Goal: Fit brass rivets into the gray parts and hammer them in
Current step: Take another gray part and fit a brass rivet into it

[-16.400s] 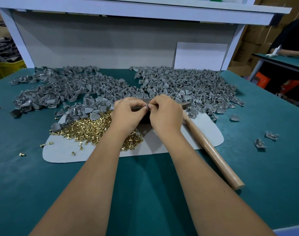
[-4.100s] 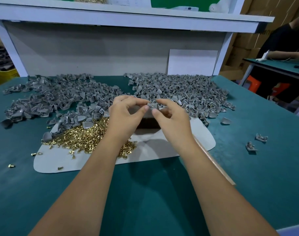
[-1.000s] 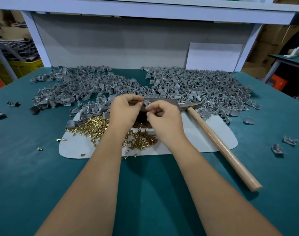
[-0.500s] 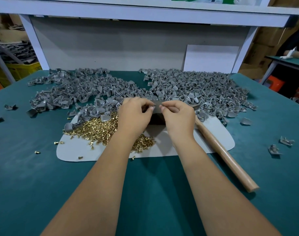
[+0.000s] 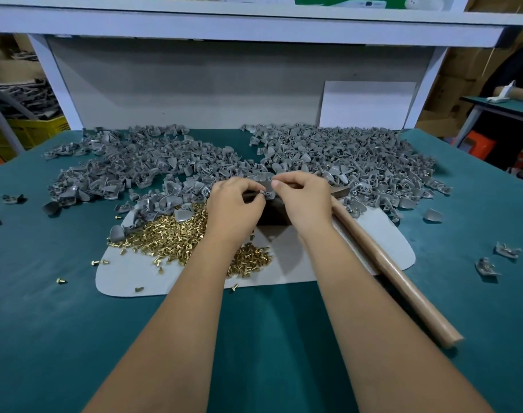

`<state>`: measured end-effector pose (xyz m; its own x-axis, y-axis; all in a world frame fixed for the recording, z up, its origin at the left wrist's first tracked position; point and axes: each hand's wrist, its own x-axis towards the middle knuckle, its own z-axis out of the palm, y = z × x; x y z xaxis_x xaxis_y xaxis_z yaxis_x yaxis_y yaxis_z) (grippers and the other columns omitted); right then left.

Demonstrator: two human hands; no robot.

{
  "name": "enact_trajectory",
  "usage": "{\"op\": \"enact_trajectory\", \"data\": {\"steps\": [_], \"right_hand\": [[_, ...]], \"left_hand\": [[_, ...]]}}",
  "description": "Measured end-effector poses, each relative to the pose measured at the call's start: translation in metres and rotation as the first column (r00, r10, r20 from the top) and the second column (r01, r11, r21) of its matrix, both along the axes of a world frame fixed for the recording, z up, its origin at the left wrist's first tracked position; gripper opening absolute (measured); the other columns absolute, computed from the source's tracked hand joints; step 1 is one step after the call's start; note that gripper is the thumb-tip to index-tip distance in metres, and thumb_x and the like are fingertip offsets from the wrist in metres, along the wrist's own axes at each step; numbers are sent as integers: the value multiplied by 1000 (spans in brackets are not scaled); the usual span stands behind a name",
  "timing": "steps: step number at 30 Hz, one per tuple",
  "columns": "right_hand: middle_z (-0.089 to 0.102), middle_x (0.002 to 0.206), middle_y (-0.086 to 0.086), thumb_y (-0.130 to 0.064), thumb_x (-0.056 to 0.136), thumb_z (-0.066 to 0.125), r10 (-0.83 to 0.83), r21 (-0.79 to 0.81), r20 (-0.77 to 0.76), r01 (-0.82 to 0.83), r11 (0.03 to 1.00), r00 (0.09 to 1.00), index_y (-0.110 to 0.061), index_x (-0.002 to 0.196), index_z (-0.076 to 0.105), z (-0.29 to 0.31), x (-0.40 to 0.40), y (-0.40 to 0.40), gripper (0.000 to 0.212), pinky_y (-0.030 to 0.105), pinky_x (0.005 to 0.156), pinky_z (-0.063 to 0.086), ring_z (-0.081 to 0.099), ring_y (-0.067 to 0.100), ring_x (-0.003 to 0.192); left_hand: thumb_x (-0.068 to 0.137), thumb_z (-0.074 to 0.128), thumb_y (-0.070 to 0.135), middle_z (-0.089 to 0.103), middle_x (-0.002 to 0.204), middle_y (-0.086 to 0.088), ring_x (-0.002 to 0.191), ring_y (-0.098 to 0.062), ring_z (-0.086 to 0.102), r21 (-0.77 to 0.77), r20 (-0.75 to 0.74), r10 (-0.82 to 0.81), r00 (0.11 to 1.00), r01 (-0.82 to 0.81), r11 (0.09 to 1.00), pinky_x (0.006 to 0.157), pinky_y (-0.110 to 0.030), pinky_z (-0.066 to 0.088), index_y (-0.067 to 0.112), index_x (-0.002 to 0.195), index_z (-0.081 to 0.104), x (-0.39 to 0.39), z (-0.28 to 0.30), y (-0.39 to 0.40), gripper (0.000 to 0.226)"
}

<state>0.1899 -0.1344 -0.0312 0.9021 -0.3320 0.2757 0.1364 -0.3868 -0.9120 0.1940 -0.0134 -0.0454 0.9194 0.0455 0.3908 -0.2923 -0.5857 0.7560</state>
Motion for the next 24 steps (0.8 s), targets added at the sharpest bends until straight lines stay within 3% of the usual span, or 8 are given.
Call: {"op": "enact_trajectory", "data": {"steps": [3, 12, 18, 24], "right_hand": [[67, 96, -9, -24, 81, 72, 5, -31, 16, -4, 1000, 1000, -39, 65, 64, -6, -1, 1, 23, 48, 99, 41, 56, 20, 110], [68, 96, -11, -24, 79, 74, 43, 17, 34, -43, 999, 999, -39, 67, 68, -7, -5, -2, 20, 48, 100, 40, 58, 17, 109], [62, 85, -22, -25, 79, 74, 41, -34, 16, -41, 999, 999, -41, 65, 66, -7, -4, -3, 23, 47, 100, 40, 54, 18, 114], [70, 90, -13, -26, 80, 73, 54, -35, -19, -55, 998, 998, -39, 66, 67, -6, -5, -5, 20, 46, 101, 40, 56, 20, 113]], "left_hand": [[90, 61, 20, 54, 97, 15, 106, -11, 34, -14, -14, 1, 1000, -1, 1000, 100, -35, 35, 29, 92, 67, 0, -1, -1, 11], [88, 63, 20, 56, 97, 13, 106, -13, 36, -30, 4, -21, 1000, 21, 999, 99, -33, 35, 28, 88, 68, 0, -2, -1, 9], [88, 65, 22, 56, 96, 14, 107, -13, 38, -26, 14, -28, 1000, 28, 999, 95, -30, 34, 32, 85, 66, 0, -3, -1, 10], [88, 66, 21, 58, 96, 13, 113, -19, 43, -44, 4, -37, 999, 37, 998, 97, -34, 37, 33, 84, 67, -1, -1, -1, 13]]}}
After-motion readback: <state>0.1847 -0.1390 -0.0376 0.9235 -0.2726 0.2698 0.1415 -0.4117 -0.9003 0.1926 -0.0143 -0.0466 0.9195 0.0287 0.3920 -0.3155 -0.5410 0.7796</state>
